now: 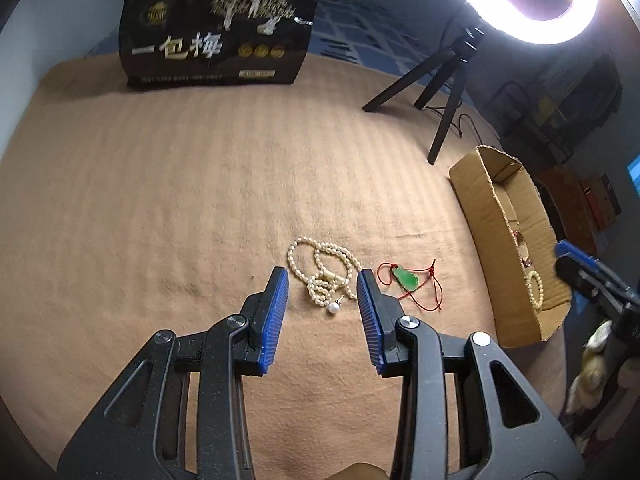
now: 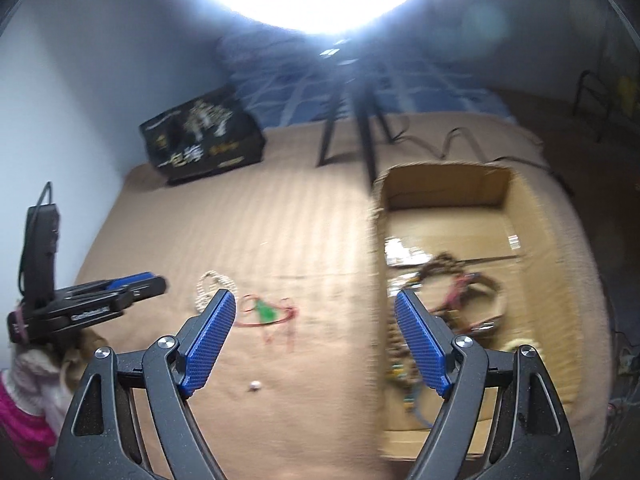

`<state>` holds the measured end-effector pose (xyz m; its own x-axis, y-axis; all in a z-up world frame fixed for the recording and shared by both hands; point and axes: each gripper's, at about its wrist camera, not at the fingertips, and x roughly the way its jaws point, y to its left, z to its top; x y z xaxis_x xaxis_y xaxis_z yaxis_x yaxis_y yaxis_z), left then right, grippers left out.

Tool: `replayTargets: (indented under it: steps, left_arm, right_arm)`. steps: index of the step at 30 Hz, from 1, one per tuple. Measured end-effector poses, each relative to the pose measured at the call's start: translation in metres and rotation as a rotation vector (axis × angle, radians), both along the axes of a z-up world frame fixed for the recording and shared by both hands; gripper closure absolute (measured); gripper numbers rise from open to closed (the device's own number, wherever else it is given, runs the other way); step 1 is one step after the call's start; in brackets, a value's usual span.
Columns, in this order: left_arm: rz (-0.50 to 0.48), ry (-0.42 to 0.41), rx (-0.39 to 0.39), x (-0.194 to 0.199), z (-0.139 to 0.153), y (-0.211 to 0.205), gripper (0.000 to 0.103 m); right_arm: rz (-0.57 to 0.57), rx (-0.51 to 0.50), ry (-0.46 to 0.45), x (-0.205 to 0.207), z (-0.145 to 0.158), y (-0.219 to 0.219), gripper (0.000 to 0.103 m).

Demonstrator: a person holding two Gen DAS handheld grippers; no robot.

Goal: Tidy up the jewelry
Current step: 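Withdraw both tools from the box back toward the remaining jewelry, then grasp the green jade pendant with the right tool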

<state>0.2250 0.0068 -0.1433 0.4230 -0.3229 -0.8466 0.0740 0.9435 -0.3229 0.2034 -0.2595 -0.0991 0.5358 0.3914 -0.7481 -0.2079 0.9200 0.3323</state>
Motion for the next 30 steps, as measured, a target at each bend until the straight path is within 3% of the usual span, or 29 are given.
replayTargets:
  steps: [6, 10, 15, 21, 30]
  left_arm:
    - [-0.011, 0.022, -0.007, 0.005, -0.01, -0.003, 0.068]
    - [-0.01, 0.046, -0.015, 0.011, -0.02, -0.004, 0.068]
    - [-0.012, 0.072, -0.017, 0.02, -0.033, -0.006, 0.068]
    - [-0.031, 0.096, -0.013, 0.026, -0.045, -0.01, 0.067]
    - [-0.041, 0.116, -0.031, 0.031, -0.053, -0.012, 0.068]
  right_arm:
    - [0.057, 0.025, 0.084, 0.011, -0.027, 0.03, 0.022]
    - [0.107, 0.038, 0.133, 0.018, -0.045, 0.043, 0.042]
    - [0.172, 0.033, 0.171, 0.023, -0.063, 0.059, 0.057]
    - [0.193, -0.034, 0.217, 0.034, -0.075, 0.074, 0.064]
    - [0.184, -0.087, 0.225, 0.045, -0.082, 0.082, 0.065]
